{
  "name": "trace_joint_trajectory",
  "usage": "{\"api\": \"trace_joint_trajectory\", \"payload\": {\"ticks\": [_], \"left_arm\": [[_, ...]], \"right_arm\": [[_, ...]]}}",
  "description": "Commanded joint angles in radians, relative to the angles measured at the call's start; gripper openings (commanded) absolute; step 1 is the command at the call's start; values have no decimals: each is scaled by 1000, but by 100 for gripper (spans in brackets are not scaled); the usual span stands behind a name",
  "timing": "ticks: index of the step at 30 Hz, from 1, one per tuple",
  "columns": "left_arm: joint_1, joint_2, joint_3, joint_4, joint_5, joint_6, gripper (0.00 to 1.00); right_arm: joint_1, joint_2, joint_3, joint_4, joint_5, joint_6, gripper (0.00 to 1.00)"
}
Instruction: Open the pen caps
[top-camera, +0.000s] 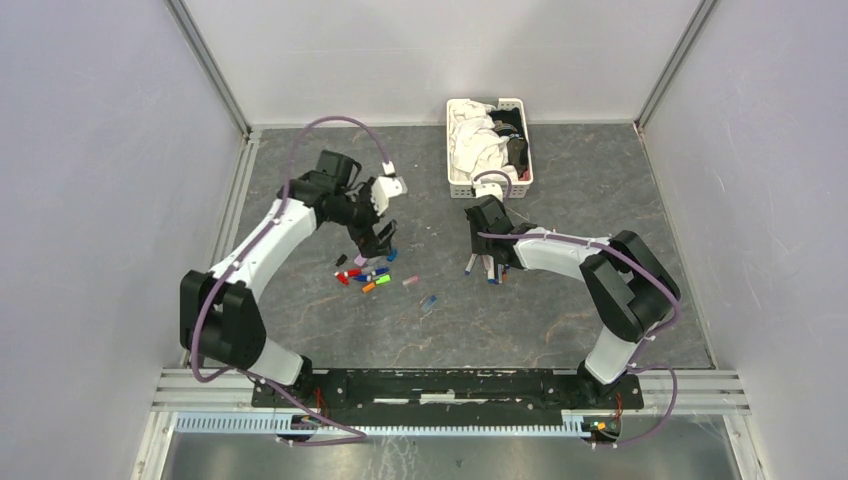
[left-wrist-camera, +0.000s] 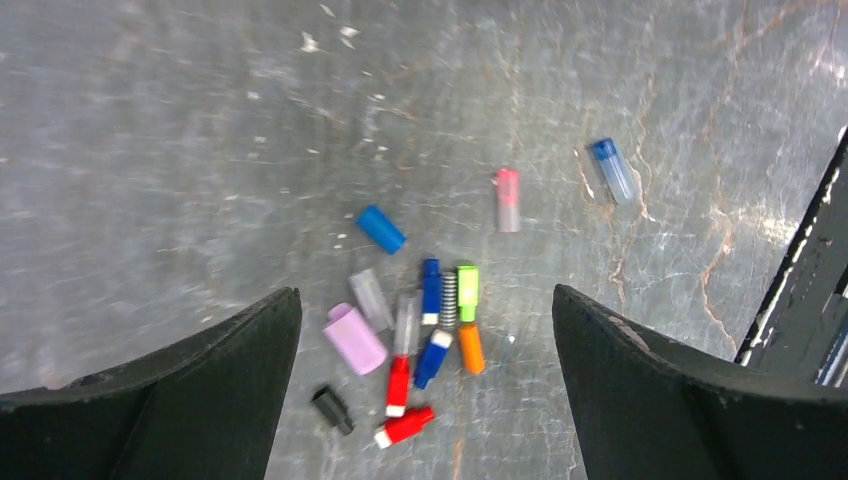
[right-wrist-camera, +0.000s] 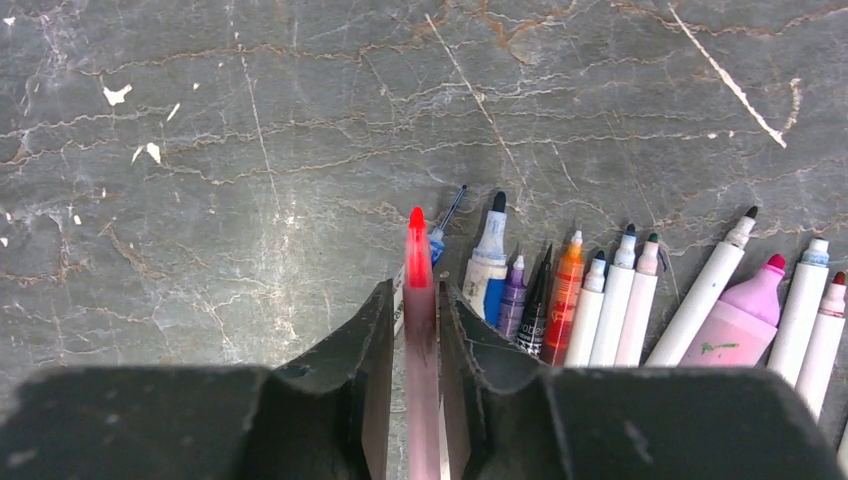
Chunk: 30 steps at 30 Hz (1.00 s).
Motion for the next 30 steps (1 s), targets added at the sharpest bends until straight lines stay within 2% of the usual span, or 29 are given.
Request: {"api": "trace_joint_trajectory", "payload": {"ticks": [1, 3, 5, 9, 13, 15, 18, 20, 22, 24, 26, 28, 30], "left_arm": [[43, -74, 121, -124, -17, -68, 100], [58, -108, 144, -143, -72, -94, 100], [64, -151, 146, -121, -150, -133, 100], [81, -244, 113, -41, -316, -199, 100], [146, -311, 72, -21, -344, -184, 100], [175, -323, 47, -20, -345, -173, 100], [215, -303, 29, -6, -373, -184, 100], [273, -286, 6, 33, -358, -217, 100], [359, -300, -65, 152, -334, -278, 100], [432, -324, -173, 325, -310, -356, 100], [467, -337, -278, 479, -255, -419, 100], [471, -338, -368, 580, -216, -461, 100], [473, -324, -448, 684, -211, -506, 100]], "right_arm": [[7, -29, 18, 23, 53, 18, 31], [8, -52, 13, 24, 48, 11, 39], [8, -69, 13, 19, 42, 6, 43], [8, -132, 1, 8, 37, -1, 44], [8, -244, -33, 12, 38, -55, 51], [6, -309, -50, -1, 53, -97, 63], [-6, -430, -89, -27, 103, -154, 97], [-33, -521, -140, -33, 146, -178, 98], [-78, -616, -222, -11, 189, -193, 98], [-131, -688, -295, -13, 298, -159, 98], [-166, -733, -363, -1, 474, -137, 98], [-182, -778, -477, 128, 639, -205, 98], [-221, -808, -574, 270, 680, -292, 98]]}}
